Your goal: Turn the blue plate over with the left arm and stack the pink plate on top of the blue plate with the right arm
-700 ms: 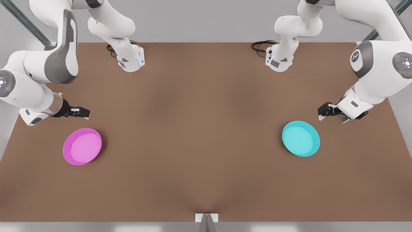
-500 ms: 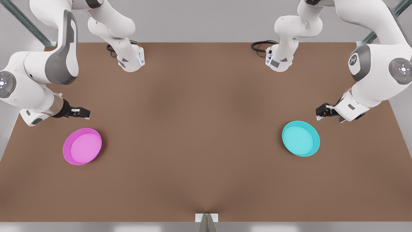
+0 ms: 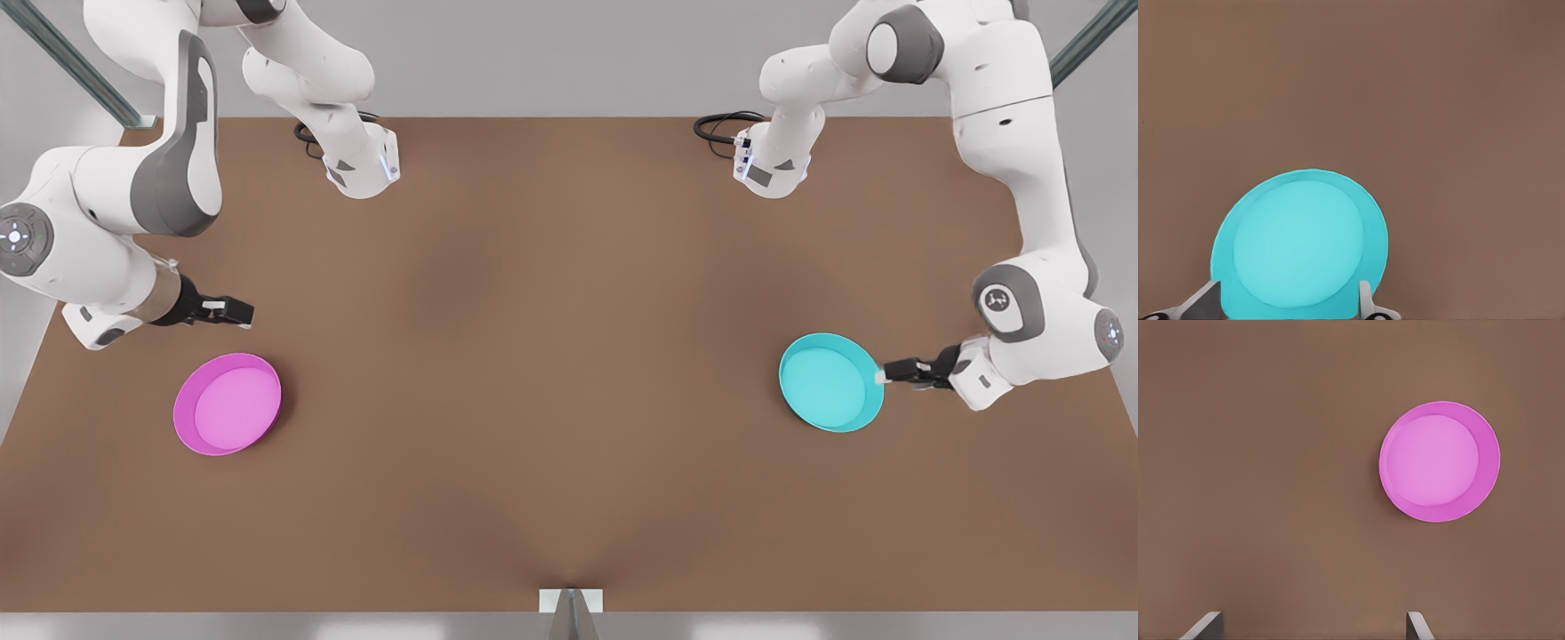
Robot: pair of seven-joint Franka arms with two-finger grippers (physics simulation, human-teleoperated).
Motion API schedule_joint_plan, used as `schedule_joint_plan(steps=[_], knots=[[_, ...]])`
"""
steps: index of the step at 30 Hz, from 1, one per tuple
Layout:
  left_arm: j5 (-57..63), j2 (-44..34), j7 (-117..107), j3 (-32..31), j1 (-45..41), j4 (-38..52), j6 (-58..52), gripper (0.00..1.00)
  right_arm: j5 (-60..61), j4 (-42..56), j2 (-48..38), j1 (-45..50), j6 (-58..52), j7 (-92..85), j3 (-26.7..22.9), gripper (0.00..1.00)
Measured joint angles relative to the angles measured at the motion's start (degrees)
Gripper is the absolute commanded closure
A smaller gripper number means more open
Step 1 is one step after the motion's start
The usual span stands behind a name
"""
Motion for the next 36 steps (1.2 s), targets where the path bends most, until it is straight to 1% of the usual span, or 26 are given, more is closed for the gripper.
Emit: schedule_joint_plan(steps=[1, 3, 8, 15, 18, 21, 24, 25, 26, 28, 31, 36], knots=[[-0.8, 1.3, 1.2, 0.1, 0.3, 0.1, 0.2, 0.02, 0.0, 0.0, 0.0, 0.0, 0.0, 0.0, 0.0, 0.0], [-3.3, 4.1, 6.8, 2.1, 1.4, 0.5, 0.4, 0.02, 0.0, 0.0, 0.0, 0.1, 0.0, 0.1, 0.0, 0.0], [-7.2, 8.1, 12.2, 3.6, 2.7, 1.3, 1.6, 0.02, -0.1, 0.0, -0.1, 0.1, 0.0, 0.0, 0.0, 0.0], [-11.1, 13.8, 21.3, 4.3, 5.3, 3.6, 1.1, 0.03, 0.0, 0.0, 0.3, 0.2, 0.0, 0.6, 0.1, 0.0], [-12.4, 15.0, 22.4, 4.3, 5.5, 3.5, 0.3, 0.04, -0.1, 0.7, 1.2, 0.7, -0.6, 0.6, 0.1, 0.0], [-13.8, 15.2, 22.4, 4.2, 5.5, 2.9, -0.7, 0.08, 0.1, 0.7, 1.4, 0.7, -0.6, 0.7, 0.1, 0.0], [-14.5, 16.0, 22.4, 4.2, 5.6, 2.7, -1.0, 0.15, -1.6, 2.5, 1.6, 0.7, -0.6, 0.9, 0.2, 0.0], [-14.6, 16.2, 22.4, 4.2, 5.5, 2.8, -0.9, 0.23, -1.5, 3.6, 1.6, 0.3, -0.6, 0.6, 0.0, 0.0], [-14.8, 16.9, 22.3, 4.3, 5.6, 3.0, -0.8, 0.26, -1.6, 3.7, 2.1, 0.2, -0.5, 0.9, 0.0, 0.0], [-14.9, 17.2, 22.3, 4.3, 5.5, 2.9, -1.0, 0.39, -1.8, 4.9, 2.2, 0.8, -0.4, 0.9, 0.1, 0.0], [-14.9, 17.3, 22.4, 4.4, 5.5, 2.7, -1.7, 0.44, -1.8, 5.4, 2.2, 0.8, -0.4, 0.9, 0.5, 0.0], [-14.4, 18.4, 22.4, 4.7, 5.5, 2.7, -0.8, 0.44, -2.9, 5.6, 2.2, 0.9, -0.4, 1.0, 0.5, 0.0]])
